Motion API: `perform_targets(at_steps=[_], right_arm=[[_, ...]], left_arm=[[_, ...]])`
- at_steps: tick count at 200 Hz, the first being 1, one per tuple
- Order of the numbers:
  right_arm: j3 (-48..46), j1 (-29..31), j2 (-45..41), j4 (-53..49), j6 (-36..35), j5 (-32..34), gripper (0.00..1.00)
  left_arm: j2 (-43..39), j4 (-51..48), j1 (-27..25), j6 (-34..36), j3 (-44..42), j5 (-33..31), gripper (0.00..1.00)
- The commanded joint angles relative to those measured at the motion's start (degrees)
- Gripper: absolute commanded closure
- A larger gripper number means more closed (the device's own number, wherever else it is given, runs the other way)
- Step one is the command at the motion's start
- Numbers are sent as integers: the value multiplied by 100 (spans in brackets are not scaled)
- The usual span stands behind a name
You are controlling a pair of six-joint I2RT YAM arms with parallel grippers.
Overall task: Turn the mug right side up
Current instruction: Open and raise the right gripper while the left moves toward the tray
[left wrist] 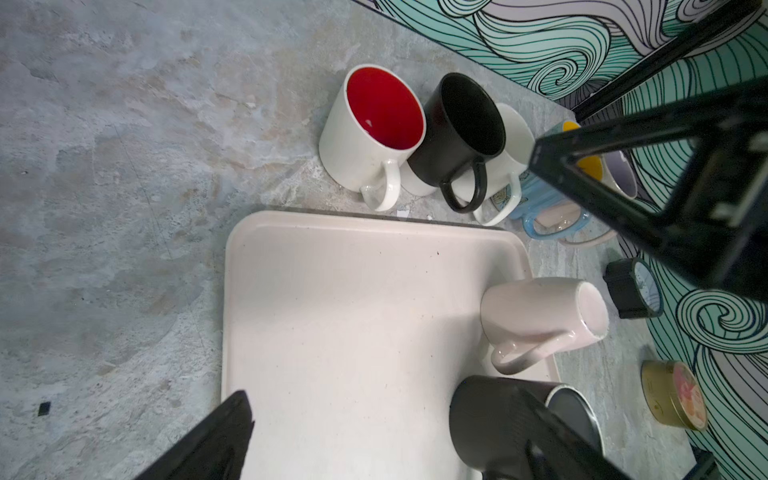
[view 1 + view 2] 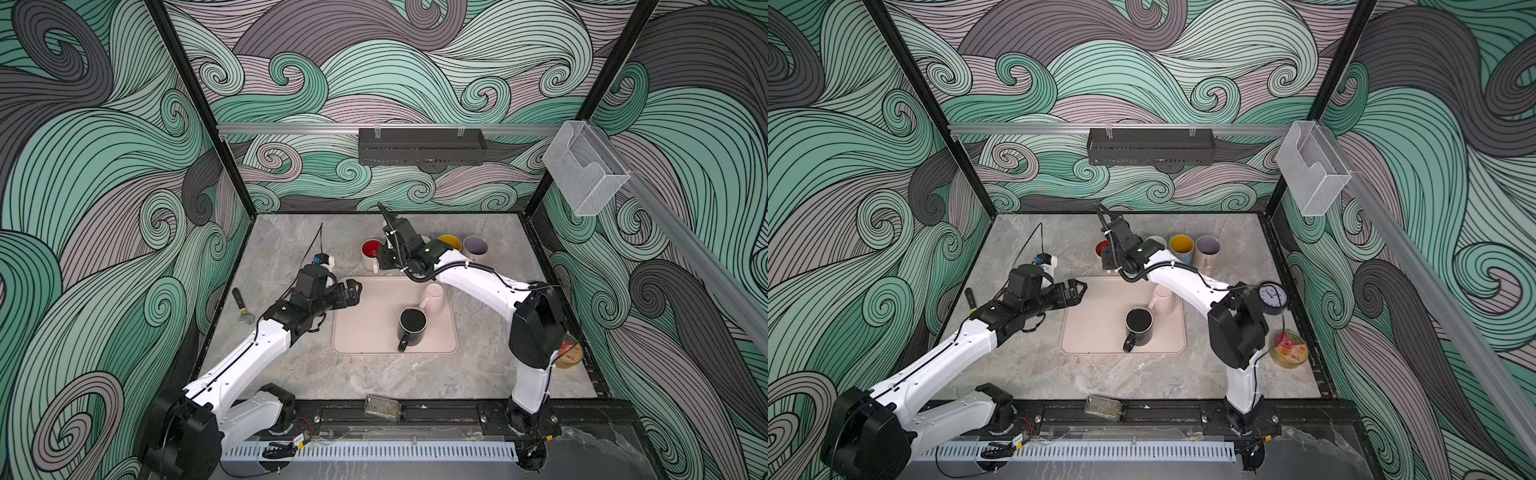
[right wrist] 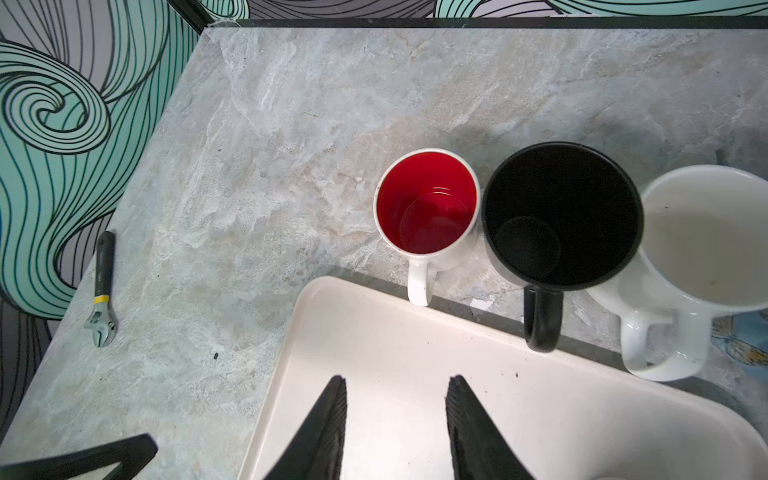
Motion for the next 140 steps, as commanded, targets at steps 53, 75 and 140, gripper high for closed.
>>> perform_targets(at_steps=[53, 75, 140], right_arm=[[-797, -116, -1086, -873, -478, -184, 58], [-1149, -169, -1360, -874, -480, -78, 59], [-1984, -680, -1857, -605, 208, -41, 60]], left_arm=[[337, -969, -907, 465, 693, -15, 6], [622, -1112, -1268, 581, 835, -101, 8], [1447, -1639, -2430, 880, 1435, -437, 16]])
